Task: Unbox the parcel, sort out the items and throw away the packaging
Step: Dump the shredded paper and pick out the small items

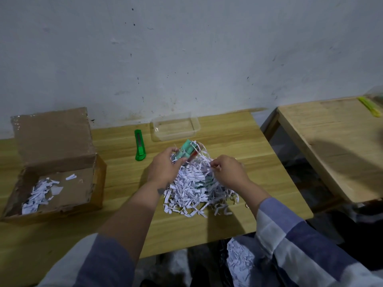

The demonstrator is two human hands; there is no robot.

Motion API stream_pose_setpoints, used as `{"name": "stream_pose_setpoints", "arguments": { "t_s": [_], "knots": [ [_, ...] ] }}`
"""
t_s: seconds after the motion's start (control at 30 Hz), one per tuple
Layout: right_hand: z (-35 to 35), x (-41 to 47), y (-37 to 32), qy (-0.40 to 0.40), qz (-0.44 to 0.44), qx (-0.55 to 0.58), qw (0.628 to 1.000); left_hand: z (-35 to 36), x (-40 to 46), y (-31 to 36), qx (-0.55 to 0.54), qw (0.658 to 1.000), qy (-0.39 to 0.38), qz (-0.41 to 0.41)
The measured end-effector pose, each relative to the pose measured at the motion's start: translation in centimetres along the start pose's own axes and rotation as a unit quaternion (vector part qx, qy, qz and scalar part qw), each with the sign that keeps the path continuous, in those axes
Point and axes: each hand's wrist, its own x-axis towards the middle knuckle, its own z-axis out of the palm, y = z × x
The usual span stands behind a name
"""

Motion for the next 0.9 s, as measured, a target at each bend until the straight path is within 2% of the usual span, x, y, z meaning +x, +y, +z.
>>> {"name": "stream_pose_setpoints", "arguments": {
  "t_s": [0.07,0.2,0.23,0.33,0.37,0.47,0.63,0.77,0.83,0.9],
  "knots": [
    [-0.3,0.0,-0.4,0.016,0.021,0.004,1.0,0.0,-0.1,0.2,-0.013,1.0,-0.002,-0.005],
    [-1.1,0.1,-1.7,0.162,0.018,0.091,0.982,0.0,-0.2,0.3,-0.02,1.0,-0.013,-0.006],
    [-1.2,0.3,-2.0,0.157,0.0,0.105,0.982,0.0,-0.3,0.3,-0.023,1.0,-0.016,-0.007],
    [-0.9,0.7,-2.7,0.062,-0.047,0.14,0.987,-0.1,-0.5,0.3,-0.018,0.999,-0.026,0.005],
    [-0.8,0.9,-2.8,0.056,-0.052,0.137,0.988,-0.1,-0.6,0.4,-0.014,0.999,-0.029,0.012],
    [-0.9,1.4,-2.9,0.071,-0.041,0.151,0.985,-0.3,-0.6,0.3,0.001,0.999,-0.036,0.021],
    [-1.3,1.7,-3.1,0.032,-0.033,0.121,0.992,-0.6,-0.5,-0.1,0.001,0.999,-0.04,0.019],
    [-1.8,2.2,-2.8,0.056,0.032,0.247,0.967,-0.7,-0.6,-0.3,-0.045,0.998,-0.036,0.016],
    [-2.0,2.4,-2.2,0.082,0.04,0.228,0.969,-0.8,-0.7,-0.5,-0.055,0.998,-0.032,0.012],
    [-1.9,2.5,-1.6,0.071,0.039,0.166,0.983,-0.9,-0.7,-0.5,-0.08,0.996,-0.026,0.008]
  ]
}}
